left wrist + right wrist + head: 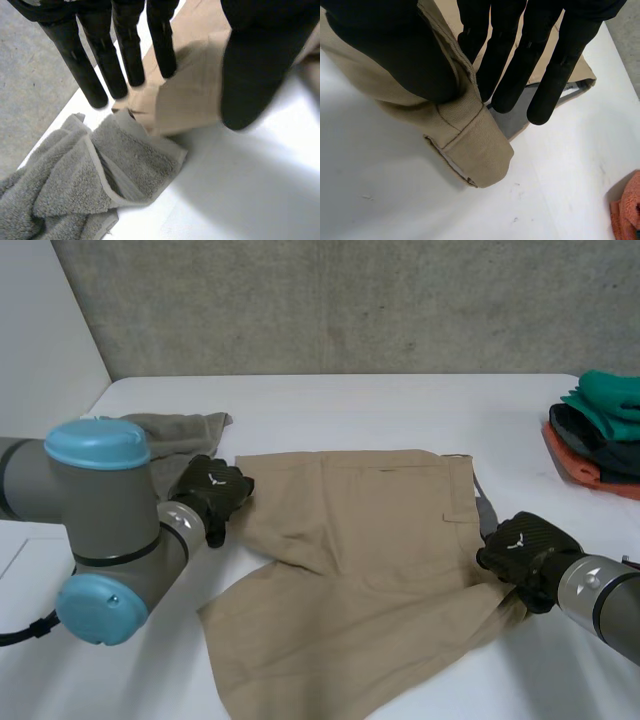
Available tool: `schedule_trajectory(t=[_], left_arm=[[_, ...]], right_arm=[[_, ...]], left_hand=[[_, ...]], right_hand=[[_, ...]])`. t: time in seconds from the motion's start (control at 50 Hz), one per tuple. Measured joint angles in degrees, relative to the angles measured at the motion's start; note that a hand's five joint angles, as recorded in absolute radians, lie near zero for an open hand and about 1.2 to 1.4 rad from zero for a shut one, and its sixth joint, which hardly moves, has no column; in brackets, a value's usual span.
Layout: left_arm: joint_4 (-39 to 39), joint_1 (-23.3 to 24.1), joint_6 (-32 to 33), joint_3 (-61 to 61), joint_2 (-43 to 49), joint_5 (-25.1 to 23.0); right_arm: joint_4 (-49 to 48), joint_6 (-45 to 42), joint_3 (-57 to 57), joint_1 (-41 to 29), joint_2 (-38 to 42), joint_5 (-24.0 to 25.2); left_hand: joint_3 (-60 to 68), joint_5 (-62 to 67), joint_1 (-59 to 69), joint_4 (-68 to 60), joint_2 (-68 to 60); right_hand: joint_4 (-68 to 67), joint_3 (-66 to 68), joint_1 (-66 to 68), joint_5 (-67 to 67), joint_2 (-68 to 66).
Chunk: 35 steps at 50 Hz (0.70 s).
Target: Fold the laundry.
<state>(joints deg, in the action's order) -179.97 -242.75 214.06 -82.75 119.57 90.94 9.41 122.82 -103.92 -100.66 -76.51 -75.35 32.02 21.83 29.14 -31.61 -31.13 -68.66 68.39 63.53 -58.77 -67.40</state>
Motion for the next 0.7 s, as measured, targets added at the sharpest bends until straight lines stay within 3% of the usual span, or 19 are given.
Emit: schedule_trajectory(t=[0.04,0.16,0.28,0.4,0.52,0.7], left_arm=[[2.0,1.1,-0.7,-0.1,-2.0,0.1],[5.4,4.9,-6.2,-2.3,-8.0,0.1],[8.5,11.0,-19.9,-7.5,-14.1,0.8],[14.0,15.5,-27.8,-10.6,-15.2,1.3],[17.3,17.8,-30.3,-13.3,-14.9,1.9],[15.6,18.4,-30.3,-15.0,-15.8,2.9]], right_arm=[[-0.6,0.1,0.2,-0.1,0.0,0.0],[-1.8,4.1,2.0,-0.4,0.0,0.5],[-2.3,16.9,7.5,0.1,2.7,3.8],[-3.3,23.0,11.5,0.3,7.0,5.4],[-4.9,24.5,13.4,0.1,9.8,5.1],[-7.3,24.2,14.1,-0.1,11.7,3.6]], left_hand=[[-6.6,-7.2,-4.7,6.9,6.0],[-6.9,-7.8,-4.7,7.5,6.4],[-6.9,-7.8,-4.7,7.5,6.4],[-6.9,-7.8,-4.7,7.5,6.4],[-6.9,-7.8,-4.7,7.4,6.4],[-6.3,-5.5,-2.4,5.4,5.3]], right_hand=[[0.0,0.0,0.0,0.0,0.0],[0.0,0.0,0.0,0.0,0.0],[0.0,0.0,0.0,0.0,0.0],[0.0,0.1,0.0,0.0,0.0],[0.0,0.1,0.0,0.0,0.0],[0.0,0.1,0.0,0.0,0.0]])
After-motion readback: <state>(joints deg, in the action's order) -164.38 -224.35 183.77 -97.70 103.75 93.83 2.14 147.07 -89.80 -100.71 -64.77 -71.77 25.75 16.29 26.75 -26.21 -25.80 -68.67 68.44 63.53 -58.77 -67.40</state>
